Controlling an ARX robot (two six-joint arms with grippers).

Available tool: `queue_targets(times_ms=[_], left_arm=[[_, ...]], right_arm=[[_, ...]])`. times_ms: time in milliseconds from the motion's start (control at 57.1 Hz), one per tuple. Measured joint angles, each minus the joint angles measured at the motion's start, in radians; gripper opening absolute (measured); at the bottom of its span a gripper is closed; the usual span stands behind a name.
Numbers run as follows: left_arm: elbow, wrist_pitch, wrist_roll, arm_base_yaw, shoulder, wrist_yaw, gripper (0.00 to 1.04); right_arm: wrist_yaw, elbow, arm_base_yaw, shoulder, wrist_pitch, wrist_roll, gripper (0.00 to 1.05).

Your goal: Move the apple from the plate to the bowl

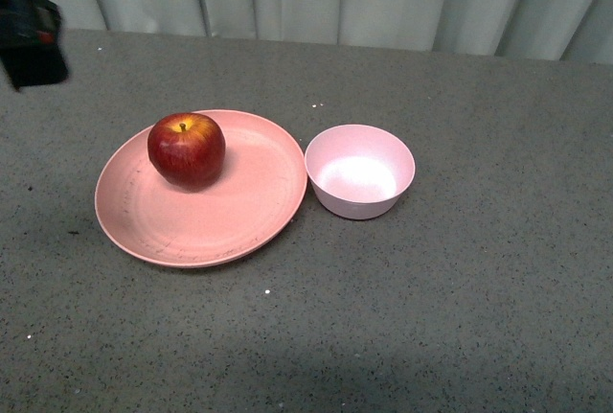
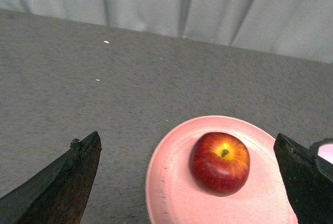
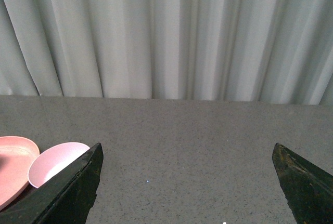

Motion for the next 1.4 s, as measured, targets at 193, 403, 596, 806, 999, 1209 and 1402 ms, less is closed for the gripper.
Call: queue_targets(times_ms=[193,403,596,806,999,1209,1402], left_arm=[[0.184,-0.080,0.022,-0.061,0.195,0.016,0.98],[0.343,-0.180,0.024,-0.062,0.347,-0.034,0.98],[0.375,-0.245,-0.002,-0.046,0.388,-0.005,0.98],[0.391,-0.282,-0.016,-0.047,0.420,0.013,0.98],[0.413,-0.312,-0.015,-0.043,0.464,0.002,0.98],[0.423,-0.327,-0.016,-0.037,0.478,-0.002,0.98],[0.424,-0.309,0.004,-0.039,0.478,-0.015,0.76]], right_arm=[[0.000,0.000,0.000,0.000,0.000,0.000,0.95],[0.000,0.000,0.000,0.000,0.000,0.000,0.95],[0.000,0.000,0.000,0.000,0.000,0.000,0.95],[0.000,0.000,0.000,0.000,0.000,0.000,0.95],[0.000,0.000,0.000,0.000,0.000,0.000,0.95],[0.000,0.000,0.000,0.000,0.000,0.000,0.95],[0.000,0.000,0.000,0.000,0.000,0.000,0.95]])
